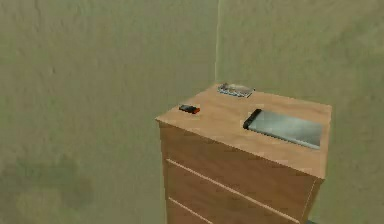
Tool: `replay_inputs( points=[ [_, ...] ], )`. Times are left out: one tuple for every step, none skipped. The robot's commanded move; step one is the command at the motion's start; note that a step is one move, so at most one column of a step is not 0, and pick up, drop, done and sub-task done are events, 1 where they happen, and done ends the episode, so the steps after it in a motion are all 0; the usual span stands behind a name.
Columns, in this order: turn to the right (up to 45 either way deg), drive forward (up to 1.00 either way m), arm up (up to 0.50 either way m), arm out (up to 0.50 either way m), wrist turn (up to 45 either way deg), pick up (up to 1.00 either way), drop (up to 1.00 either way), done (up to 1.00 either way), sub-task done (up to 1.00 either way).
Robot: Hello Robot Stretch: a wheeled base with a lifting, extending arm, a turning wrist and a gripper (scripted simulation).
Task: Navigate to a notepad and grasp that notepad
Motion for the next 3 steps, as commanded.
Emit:
replay_inputs(
  points=[
    [-45.0, 0.00, 0.00, 0.00, 0.0, 0.00, 0.00, 0.00, 0.00],
    [-15.0, 0.00, 0.00, 0.00, 0.0, 0.00, 0.00, 0.00, 0.00],
    [45.0, 0.00, 0.00, 0.00, 0.0, 0.00, 0.00, 0.00, 0.00]
  ],
)
